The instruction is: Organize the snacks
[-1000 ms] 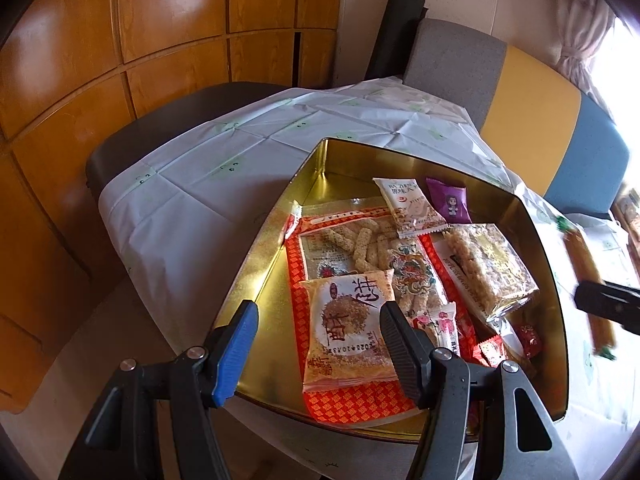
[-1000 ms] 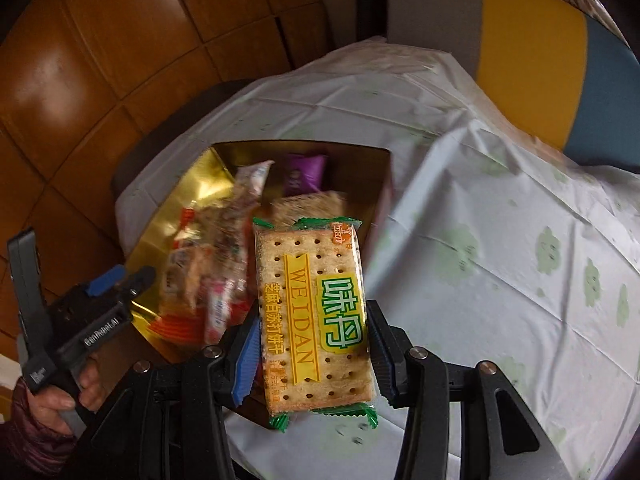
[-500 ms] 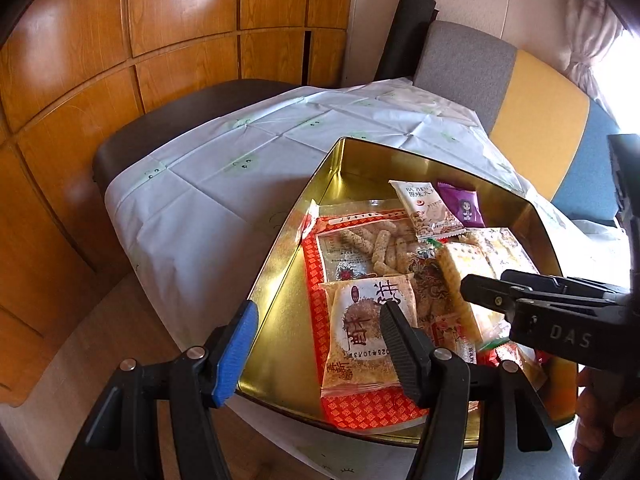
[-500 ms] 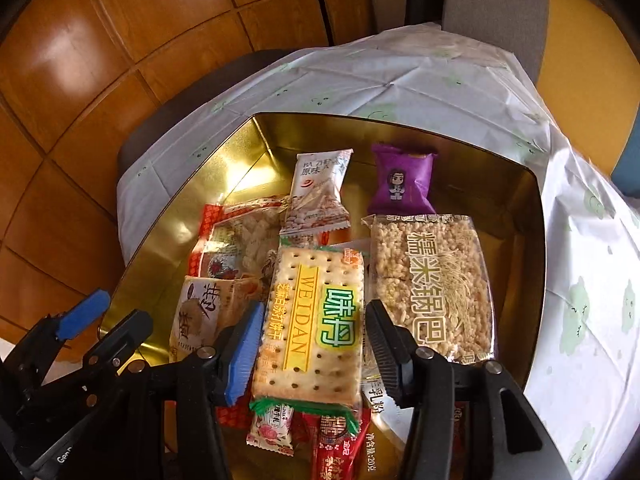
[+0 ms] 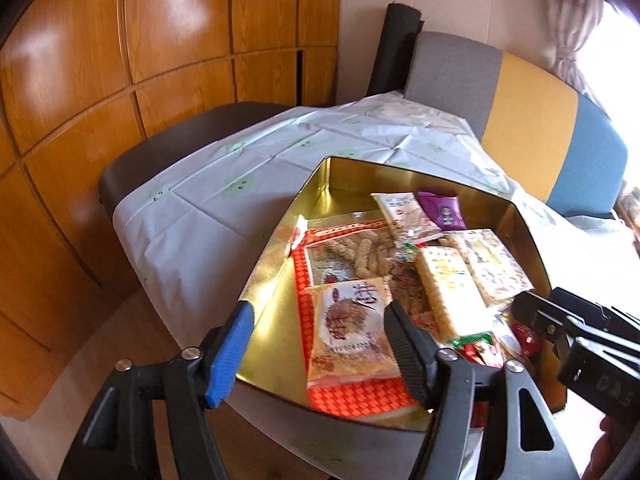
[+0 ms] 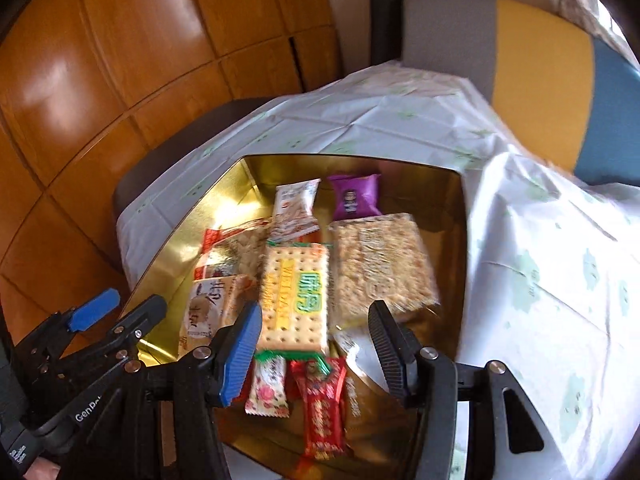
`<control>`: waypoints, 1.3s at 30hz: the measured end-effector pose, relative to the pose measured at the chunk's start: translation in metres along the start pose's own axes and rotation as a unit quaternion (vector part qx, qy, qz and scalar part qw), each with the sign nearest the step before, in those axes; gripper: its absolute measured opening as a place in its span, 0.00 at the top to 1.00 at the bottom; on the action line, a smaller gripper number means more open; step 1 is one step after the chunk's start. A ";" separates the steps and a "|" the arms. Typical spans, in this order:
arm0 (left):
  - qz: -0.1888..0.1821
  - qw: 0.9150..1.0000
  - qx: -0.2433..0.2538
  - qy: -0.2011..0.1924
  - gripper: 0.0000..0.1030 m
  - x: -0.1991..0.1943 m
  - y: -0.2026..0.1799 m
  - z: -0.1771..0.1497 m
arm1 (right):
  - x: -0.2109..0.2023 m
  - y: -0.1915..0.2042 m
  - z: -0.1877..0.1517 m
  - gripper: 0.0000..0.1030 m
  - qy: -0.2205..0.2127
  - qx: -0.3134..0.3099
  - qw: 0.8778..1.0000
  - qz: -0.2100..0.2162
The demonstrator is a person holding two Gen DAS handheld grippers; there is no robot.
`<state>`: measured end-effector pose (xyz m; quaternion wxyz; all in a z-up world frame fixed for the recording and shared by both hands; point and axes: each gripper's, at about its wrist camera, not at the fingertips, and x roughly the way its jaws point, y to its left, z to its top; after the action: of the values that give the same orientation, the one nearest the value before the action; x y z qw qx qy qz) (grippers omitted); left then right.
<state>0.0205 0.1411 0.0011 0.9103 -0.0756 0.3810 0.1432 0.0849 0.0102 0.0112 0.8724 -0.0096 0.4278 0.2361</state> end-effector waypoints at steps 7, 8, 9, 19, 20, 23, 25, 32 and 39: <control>-0.017 1.000 0.018 -0.019 0.30 -0.021 -0.022 -0.013 | -0.035 -0.011 -0.034 0.45 -0.039 0.017 0.997 -0.068; -0.021 0.999 0.019 -0.020 0.30 -0.023 -0.024 -0.014 | -0.039 -0.013 -0.038 0.45 -0.042 0.017 0.996 -0.075; -0.023 0.999 0.022 -0.022 0.30 -0.025 -0.028 -0.015 | -0.042 -0.015 -0.042 0.45 -0.045 0.019 0.995 -0.082; -0.037 0.998 0.046 -0.033 0.29 -0.041 -0.051 -0.021 | -0.061 -0.031 -0.060 0.45 -0.062 0.044 0.991 -0.108; -0.038 0.998 0.047 -0.033 0.29 -0.041 -0.052 -0.021 | -0.061 -0.031 -0.060 0.45 -0.062 0.046 0.991 -0.109; -0.038 0.998 0.048 -0.033 0.29 -0.042 -0.053 -0.022 | -0.061 -0.033 -0.062 0.45 -0.060 0.050 0.991 -0.109; -0.038 0.998 0.047 -0.032 0.29 -0.042 -0.053 -0.021 | -0.061 -0.033 -0.063 0.45 -0.062 0.050 0.991 -0.108; -0.037 0.998 0.047 -0.032 0.29 -0.042 -0.052 -0.021 | -0.061 -0.031 -0.062 0.45 -0.065 0.048 0.991 -0.109; -0.038 0.998 0.046 -0.035 0.29 -0.042 -0.050 -0.020 | -0.060 -0.030 -0.062 0.45 -0.065 0.045 0.991 -0.109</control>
<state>-0.0048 0.0804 0.0187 0.9302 -0.0432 0.3523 0.0936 0.0201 -0.0544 0.0116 0.9186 -0.0015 0.3764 0.1207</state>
